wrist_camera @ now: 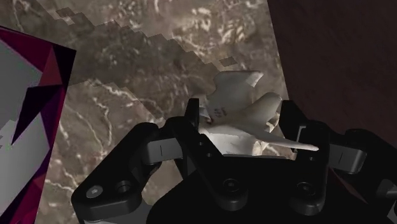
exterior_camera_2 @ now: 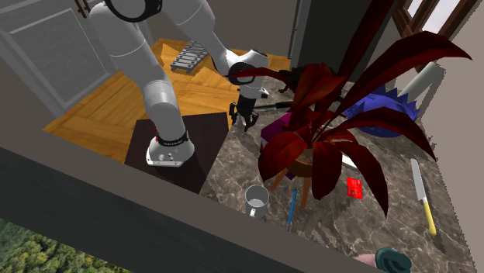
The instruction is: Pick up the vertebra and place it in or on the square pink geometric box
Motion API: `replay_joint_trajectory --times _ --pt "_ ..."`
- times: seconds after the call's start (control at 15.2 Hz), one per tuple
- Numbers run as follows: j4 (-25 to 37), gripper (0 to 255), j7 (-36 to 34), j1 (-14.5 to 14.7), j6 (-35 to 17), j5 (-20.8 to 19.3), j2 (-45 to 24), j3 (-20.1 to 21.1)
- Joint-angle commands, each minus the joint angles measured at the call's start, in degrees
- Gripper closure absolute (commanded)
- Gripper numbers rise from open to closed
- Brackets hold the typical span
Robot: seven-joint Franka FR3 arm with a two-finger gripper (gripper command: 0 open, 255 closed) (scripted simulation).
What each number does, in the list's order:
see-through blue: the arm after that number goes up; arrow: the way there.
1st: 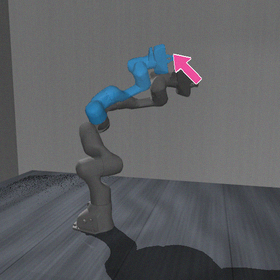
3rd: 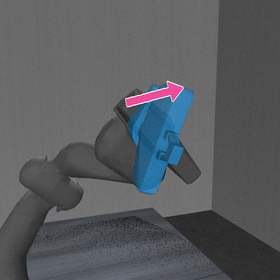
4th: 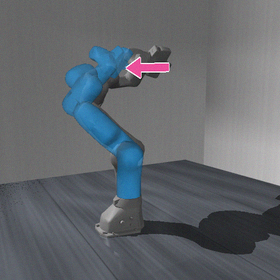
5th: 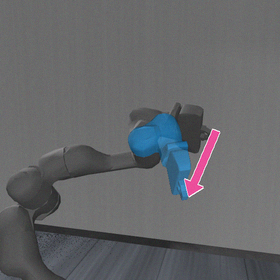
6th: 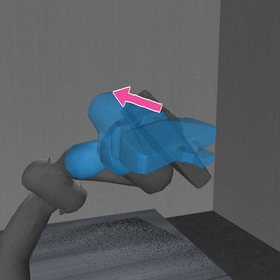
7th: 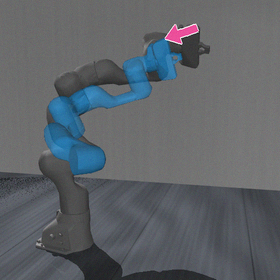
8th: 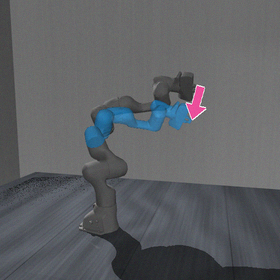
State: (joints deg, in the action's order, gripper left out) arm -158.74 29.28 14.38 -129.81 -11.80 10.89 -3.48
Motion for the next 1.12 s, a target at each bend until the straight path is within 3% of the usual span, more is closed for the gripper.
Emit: replay_joint_trajectory --times 0.0,0.13,1.06 --pt "-0.4 255 0.0 0.0 0.1 0.0 -0.2 0.0" --pt "-0.1 255 0.1 -0.1 0.1 0.0 -0.4 -0.1" --pt "3.2 255 2.1 0.4 14.2 1.6 10.5 0.3"
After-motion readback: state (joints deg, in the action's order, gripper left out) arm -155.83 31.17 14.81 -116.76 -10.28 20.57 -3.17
